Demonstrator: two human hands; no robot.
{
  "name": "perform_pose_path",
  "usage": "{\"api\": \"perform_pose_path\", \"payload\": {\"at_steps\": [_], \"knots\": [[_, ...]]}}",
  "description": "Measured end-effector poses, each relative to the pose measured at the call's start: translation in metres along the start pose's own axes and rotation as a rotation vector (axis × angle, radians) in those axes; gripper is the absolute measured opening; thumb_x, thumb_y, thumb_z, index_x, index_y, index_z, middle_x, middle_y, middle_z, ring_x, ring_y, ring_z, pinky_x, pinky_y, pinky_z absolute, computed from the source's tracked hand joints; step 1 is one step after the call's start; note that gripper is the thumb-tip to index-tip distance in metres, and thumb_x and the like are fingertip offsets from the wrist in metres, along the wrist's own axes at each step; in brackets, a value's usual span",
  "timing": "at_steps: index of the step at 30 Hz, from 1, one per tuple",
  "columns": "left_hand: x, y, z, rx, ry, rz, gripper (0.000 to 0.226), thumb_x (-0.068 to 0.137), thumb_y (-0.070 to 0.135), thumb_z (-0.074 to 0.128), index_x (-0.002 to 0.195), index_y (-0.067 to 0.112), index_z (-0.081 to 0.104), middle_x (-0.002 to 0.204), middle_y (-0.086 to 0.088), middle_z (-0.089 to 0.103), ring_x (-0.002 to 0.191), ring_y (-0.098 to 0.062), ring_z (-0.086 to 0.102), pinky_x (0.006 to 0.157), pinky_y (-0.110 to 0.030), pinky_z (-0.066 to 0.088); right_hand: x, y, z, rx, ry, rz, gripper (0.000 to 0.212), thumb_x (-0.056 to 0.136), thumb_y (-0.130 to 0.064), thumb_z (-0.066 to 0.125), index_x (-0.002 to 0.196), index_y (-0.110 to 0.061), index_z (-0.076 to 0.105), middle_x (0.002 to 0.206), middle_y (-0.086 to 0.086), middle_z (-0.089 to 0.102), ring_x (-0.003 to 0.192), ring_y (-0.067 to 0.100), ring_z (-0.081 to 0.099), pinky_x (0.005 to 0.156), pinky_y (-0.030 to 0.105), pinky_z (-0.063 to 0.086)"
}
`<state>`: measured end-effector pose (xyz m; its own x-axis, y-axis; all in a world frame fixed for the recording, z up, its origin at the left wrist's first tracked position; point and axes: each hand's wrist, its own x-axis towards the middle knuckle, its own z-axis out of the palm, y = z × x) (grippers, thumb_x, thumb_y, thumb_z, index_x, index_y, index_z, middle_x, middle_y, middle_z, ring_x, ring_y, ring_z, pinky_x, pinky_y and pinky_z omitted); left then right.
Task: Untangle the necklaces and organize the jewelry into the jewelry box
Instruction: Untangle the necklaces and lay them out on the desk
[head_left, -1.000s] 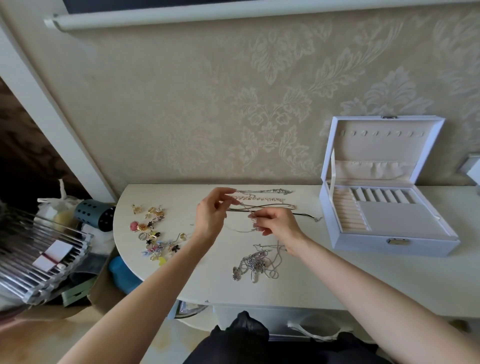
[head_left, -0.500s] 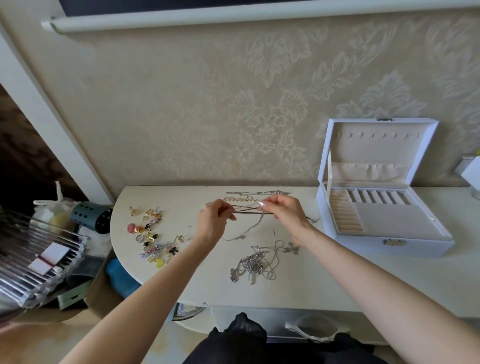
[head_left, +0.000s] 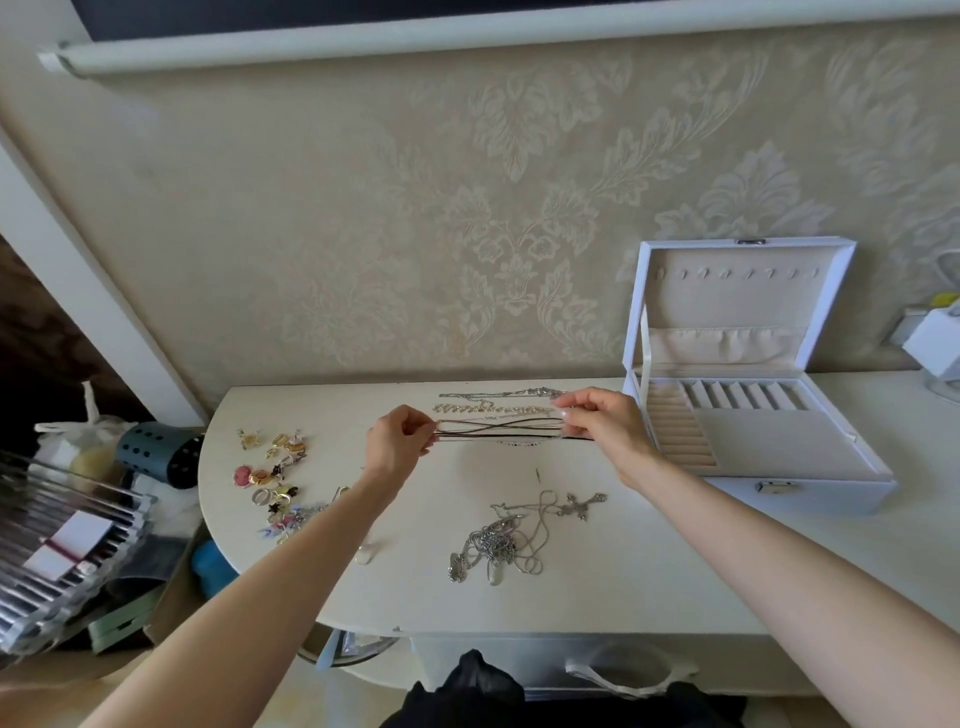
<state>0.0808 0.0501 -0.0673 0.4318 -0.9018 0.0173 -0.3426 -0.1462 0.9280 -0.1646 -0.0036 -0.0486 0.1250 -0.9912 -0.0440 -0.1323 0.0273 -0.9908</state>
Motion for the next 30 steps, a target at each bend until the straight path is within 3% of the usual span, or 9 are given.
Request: {"api": "perform_pose_path", "payload": {"at_steps": [5,9,12,15,17,20,25,30], "knots": [[0.011,-0.006,0.000,0.004,-0.080,0.005,0.010,0.087,0.002,0.062,0.080,0.009,0.060,0.071,-0.006,0.068,0.060,-0.013,0.059,0.055,-0.019,0.048,0.010,0.011,-0.007,-0.083,0.092,-0.019,0.011,0.079,0.009,0.067,0.080,-0.001,0.070,0.068,0.002,0.066,0.051,0.006,0.061,0.056,0.016,0.054],[0.019,-0.014,-0.001,0.000,-0.166,0.061,0.011,0.086,-0.002,0.061,0.080,0.006,0.059,0.068,-0.007,0.068,0.062,-0.015,0.058,0.057,-0.018,0.047,0.019,0.028,-0.013,-0.241,0.124,-0.056,0.021,0.078,0.011,0.064,0.071,-0.009,0.068,0.065,0.008,0.064,0.053,0.018,0.060,0.050,0.017,0.052],[0.025,-0.021,-0.001,0.082,-0.194,0.097,0.018,0.081,-0.009,0.062,0.073,0.007,0.062,0.066,-0.007,0.065,0.060,-0.015,0.053,0.057,-0.014,0.044,0.023,0.038,-0.014,-0.323,0.092,-0.108,0.024,0.078,0.013,0.062,0.070,-0.009,0.068,0.074,0.013,0.066,0.058,0.022,0.063,0.058,0.021,0.055],[0.031,-0.030,-0.002,0.234,-0.219,0.140,0.018,0.077,-0.008,0.068,0.072,0.009,0.065,0.067,-0.001,0.064,0.062,-0.011,0.055,0.060,-0.011,0.043,0.028,0.045,-0.013,-0.519,0.024,-0.208,0.018,0.077,0.010,0.064,0.074,-0.006,0.072,0.074,0.003,0.061,0.069,0.024,0.062,0.069,0.031,0.051],[0.035,-0.036,-0.002,0.399,-0.240,0.236,0.017,0.075,-0.002,0.072,0.072,0.014,0.067,0.070,0.003,0.063,0.066,-0.011,0.056,0.064,-0.014,0.042,0.029,0.050,-0.012,-0.700,-0.050,-0.262,0.014,0.080,0.005,0.064,0.080,-0.006,0.073,0.075,-0.005,0.056,0.076,0.019,0.058,0.070,0.028,0.044],[0.037,-0.043,0.001,0.565,-0.253,0.418,0.011,0.077,0.001,0.071,0.075,0.012,0.067,0.073,0.004,0.058,0.070,-0.016,0.052,0.066,-0.025,0.041,0.029,0.058,-0.008,-0.886,-0.077,-0.300,0.012,0.085,0.000,0.062,0.085,-0.007,0.072,0.087,0.004,0.061,0.086,0.023,0.059,0.070,0.030,0.043],[0.035,-0.049,0.011,0.756,-0.129,0.564,0.006,0.079,0.004,0.069,0.079,0.009,0.066,0.078,-0.004,0.061,0.076,-0.025,0.053,0.060,-0.026,0.035,0.024,0.063,-0.006,-0.942,-0.041,-0.301,0.012,0.088,-0.001,0.058,0.088,-0.007,0.069,0.091,0.005,0.057,0.092,0.022,0.056,0.072,0.034,0.046],[0.034,-0.048,0.018,0.775,-0.085,0.501,0.004,0.084,0.011,0.067,0.087,0.009,0.065,0.088,-0.006,0.062,0.087,-0.027,0.054,0.062,-0.028,0.037,0.021,0.062,-0.005,-0.966,-0.045,-0.295,0.018,0.091,-0.003,0.051,0.094,-0.006,0.068,0.096,0.006,0.055,0.097,0.023,0.054,0.074,0.035,0.047]]}}
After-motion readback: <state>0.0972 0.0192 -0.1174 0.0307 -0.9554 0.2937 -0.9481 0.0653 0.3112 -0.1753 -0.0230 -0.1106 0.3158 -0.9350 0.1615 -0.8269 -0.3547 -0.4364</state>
